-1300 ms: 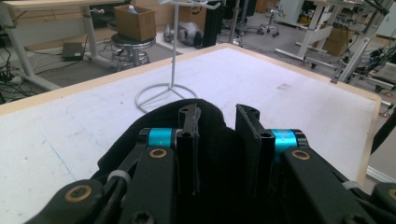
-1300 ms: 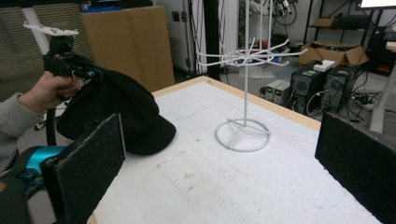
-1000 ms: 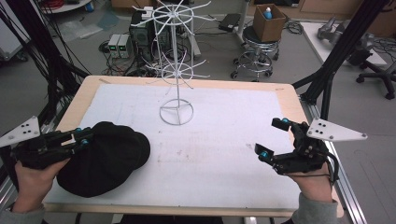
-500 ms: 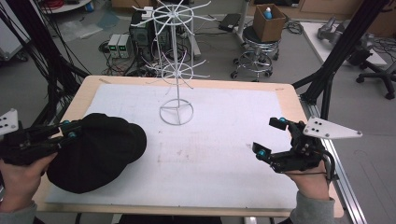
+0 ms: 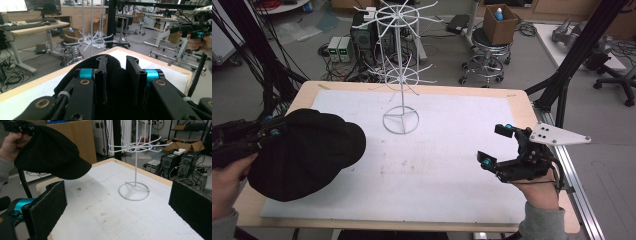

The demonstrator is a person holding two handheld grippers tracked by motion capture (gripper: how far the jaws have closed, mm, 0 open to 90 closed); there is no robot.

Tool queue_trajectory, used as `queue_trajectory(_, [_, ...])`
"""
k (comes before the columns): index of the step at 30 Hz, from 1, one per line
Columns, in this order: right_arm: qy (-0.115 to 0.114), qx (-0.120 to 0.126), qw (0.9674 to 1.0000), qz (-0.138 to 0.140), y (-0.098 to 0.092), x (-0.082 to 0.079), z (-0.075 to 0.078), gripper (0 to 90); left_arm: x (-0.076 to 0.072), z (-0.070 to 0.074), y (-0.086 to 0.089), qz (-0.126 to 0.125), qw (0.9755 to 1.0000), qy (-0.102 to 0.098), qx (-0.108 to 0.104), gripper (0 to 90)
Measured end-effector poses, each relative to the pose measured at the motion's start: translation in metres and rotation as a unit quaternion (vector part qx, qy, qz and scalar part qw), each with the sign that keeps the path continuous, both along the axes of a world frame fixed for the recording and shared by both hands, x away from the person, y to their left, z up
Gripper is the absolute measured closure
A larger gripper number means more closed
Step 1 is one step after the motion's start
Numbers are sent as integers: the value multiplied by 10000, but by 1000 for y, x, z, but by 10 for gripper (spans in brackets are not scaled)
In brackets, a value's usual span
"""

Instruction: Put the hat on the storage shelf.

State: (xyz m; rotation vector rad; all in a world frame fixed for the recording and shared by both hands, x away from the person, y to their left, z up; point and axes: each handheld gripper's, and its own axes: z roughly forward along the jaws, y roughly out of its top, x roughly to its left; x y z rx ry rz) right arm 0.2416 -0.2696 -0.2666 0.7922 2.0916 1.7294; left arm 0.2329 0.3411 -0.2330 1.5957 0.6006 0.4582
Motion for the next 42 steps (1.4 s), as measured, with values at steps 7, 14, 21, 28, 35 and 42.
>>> queue_trajectory(7, [-2, 4, 10000, 16, 1, 2, -1, 7, 2, 28, -2, -82, 9998, -153, -50, 709])
queue_trajectory(14, [8, 32, 10000, 9, -2, 2, -1, 7, 3, 57, -5, -139, 9993, -330, -122, 709])
queue_trajectory(21, [9, 61, 10000, 1, -3, 2, -1, 7, 2, 84, -6, -191, 9982, -505, -260, 709])
queue_trajectory(28, [38, 80, 10000, 3, -4, 4, -3, 7, 3, 103, -6, -197, 9979, -565, -263, 709])
queue_trajectory(35, [85, 111, 9999, 10, -6, 6, -5, 7, 10, 112, -7, -183, 9981, -529, -270, 710])
queue_trajectory(42, [129, 156, 9998, -20, -9, 8, -8, 7, 13, 126, -11, -203, 9980, -566, -199, 710])
